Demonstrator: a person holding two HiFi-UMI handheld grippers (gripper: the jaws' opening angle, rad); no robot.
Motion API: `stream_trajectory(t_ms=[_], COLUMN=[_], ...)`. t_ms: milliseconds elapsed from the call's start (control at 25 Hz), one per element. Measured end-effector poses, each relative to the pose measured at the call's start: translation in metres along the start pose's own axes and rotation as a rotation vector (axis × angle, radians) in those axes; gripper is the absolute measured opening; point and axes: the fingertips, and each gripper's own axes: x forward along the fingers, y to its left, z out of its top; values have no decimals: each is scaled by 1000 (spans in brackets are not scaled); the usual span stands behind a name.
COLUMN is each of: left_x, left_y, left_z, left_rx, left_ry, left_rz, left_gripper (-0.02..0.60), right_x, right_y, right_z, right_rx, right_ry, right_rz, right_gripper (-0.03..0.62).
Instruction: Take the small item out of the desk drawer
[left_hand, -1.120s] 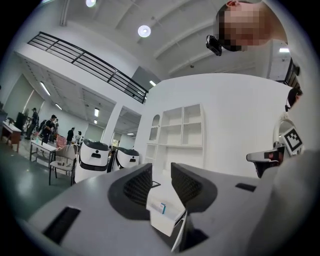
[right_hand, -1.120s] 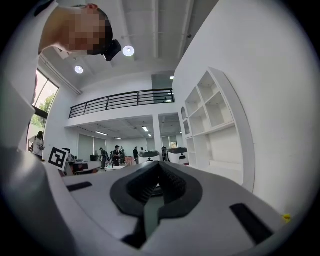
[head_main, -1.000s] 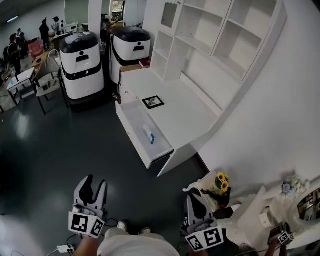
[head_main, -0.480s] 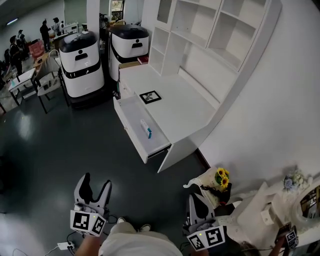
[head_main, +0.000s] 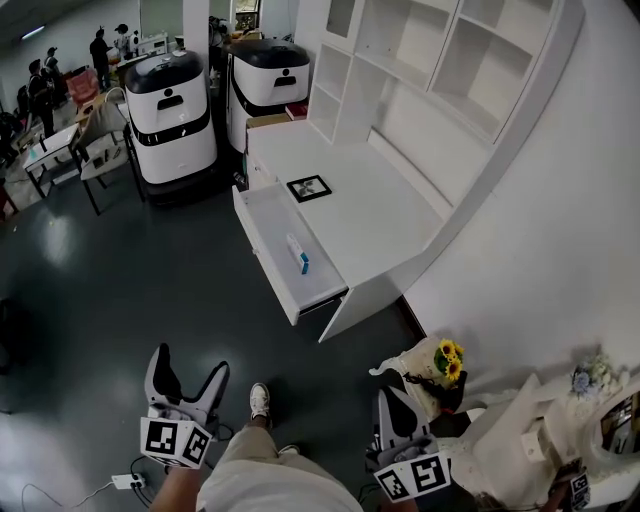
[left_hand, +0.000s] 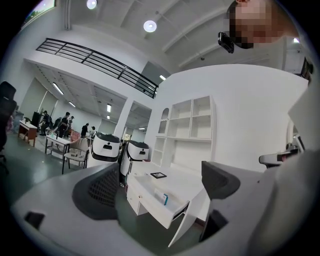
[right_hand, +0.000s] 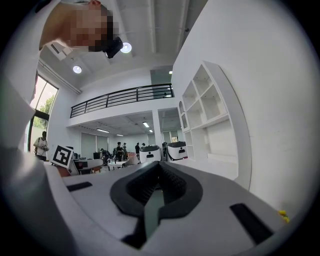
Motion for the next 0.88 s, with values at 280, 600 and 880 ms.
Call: stream_trajectory(t_ms=[280, 600, 880], left_x=[56, 207, 305], left_y=[15, 26, 57], left_z=[-30, -57, -77], left_rx=[-31, -52, -88], left_ry=[69, 112, 204], left_rz=[-19, -115, -174], left_gripper=[495, 494, 494], right_x=[50, 164, 270], right_y=[-18, -67, -82], right_z=[-8, 10, 20], right_rx=[-1, -41, -44], right_ry=[30, 58, 88], right_rz=[-9, -52, -65], right_gripper=[9, 9, 9])
